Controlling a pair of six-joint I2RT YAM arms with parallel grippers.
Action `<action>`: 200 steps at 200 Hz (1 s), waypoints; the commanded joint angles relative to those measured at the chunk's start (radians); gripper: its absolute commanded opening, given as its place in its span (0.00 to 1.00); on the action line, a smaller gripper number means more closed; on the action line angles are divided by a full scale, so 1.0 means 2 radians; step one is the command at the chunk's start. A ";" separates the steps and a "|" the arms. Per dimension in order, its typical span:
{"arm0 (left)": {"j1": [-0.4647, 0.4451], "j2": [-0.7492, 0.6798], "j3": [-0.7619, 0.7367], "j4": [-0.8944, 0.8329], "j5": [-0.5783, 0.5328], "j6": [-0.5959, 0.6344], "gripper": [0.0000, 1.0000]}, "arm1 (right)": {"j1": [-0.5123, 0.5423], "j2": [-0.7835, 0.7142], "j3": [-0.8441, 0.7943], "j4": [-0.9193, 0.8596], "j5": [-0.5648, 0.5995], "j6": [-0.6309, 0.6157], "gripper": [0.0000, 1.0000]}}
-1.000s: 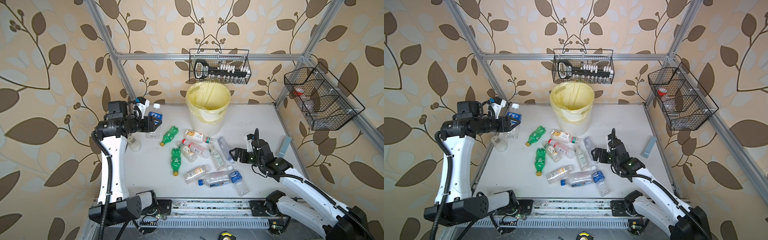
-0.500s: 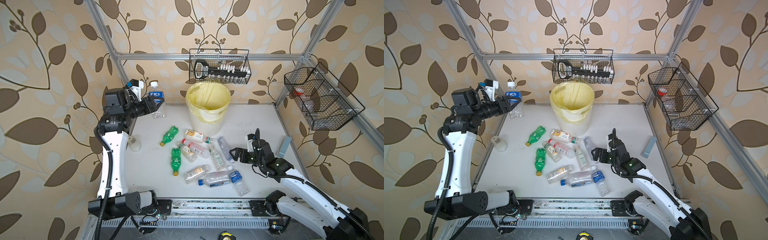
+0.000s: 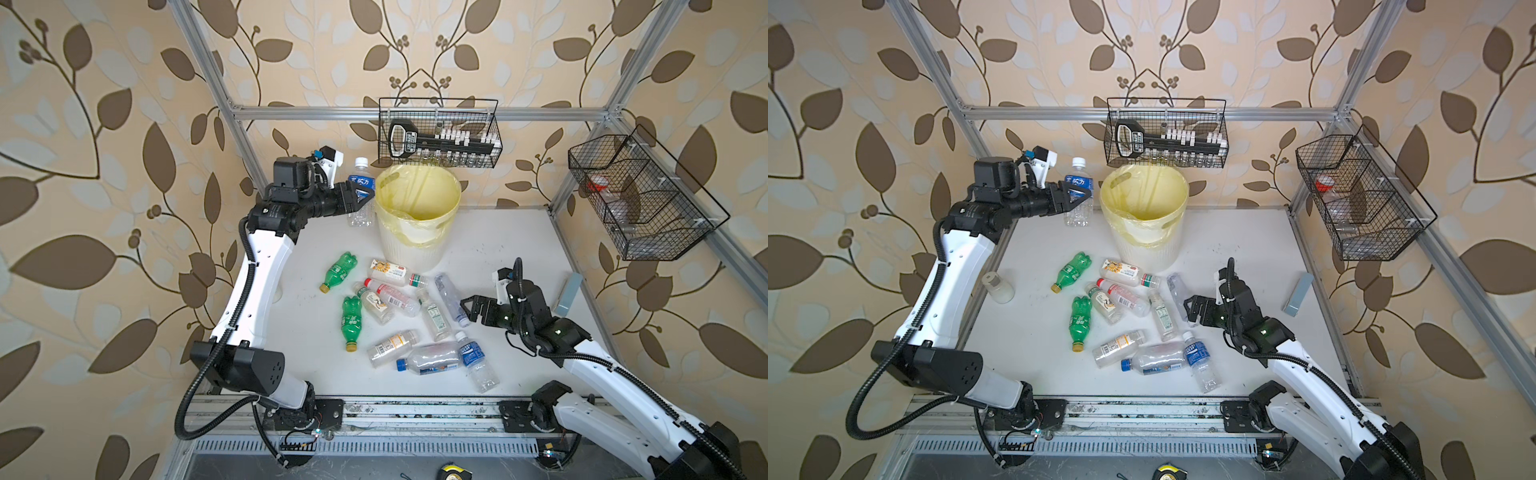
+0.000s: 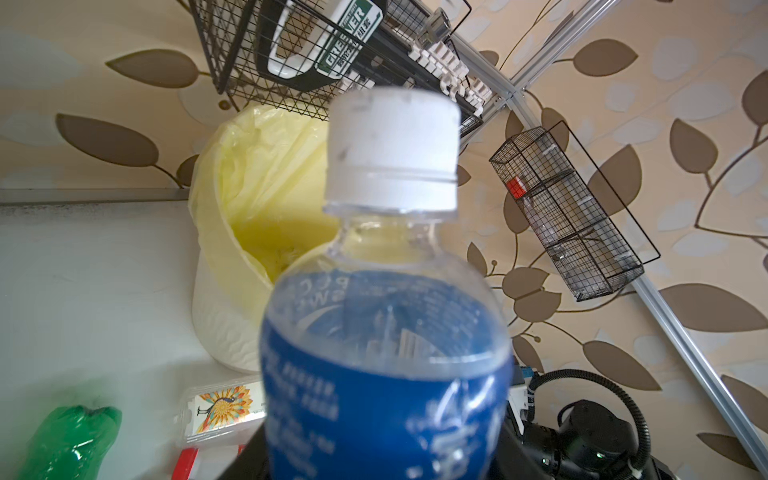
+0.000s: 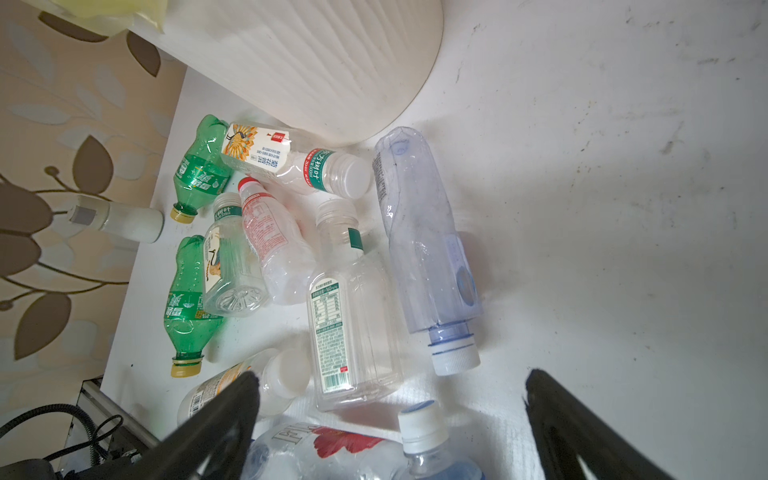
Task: Throw the plastic bottles in the bin
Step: 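Hold the white-capped bottle over the yellow bin and open the left gripper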
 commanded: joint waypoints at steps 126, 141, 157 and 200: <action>-0.079 0.195 0.276 -0.017 -0.113 0.078 0.99 | -0.002 -0.032 0.011 -0.056 0.040 0.018 1.00; -0.079 0.171 0.276 -0.023 -0.124 0.085 0.99 | -0.002 -0.025 0.010 -0.051 0.040 0.015 1.00; -0.078 0.146 0.265 -0.036 -0.134 0.092 0.99 | -0.002 -0.013 0.010 -0.042 0.039 0.011 1.00; -0.078 0.042 0.094 -0.021 -0.131 0.118 0.99 | -0.002 0.015 0.014 -0.026 0.054 0.009 1.00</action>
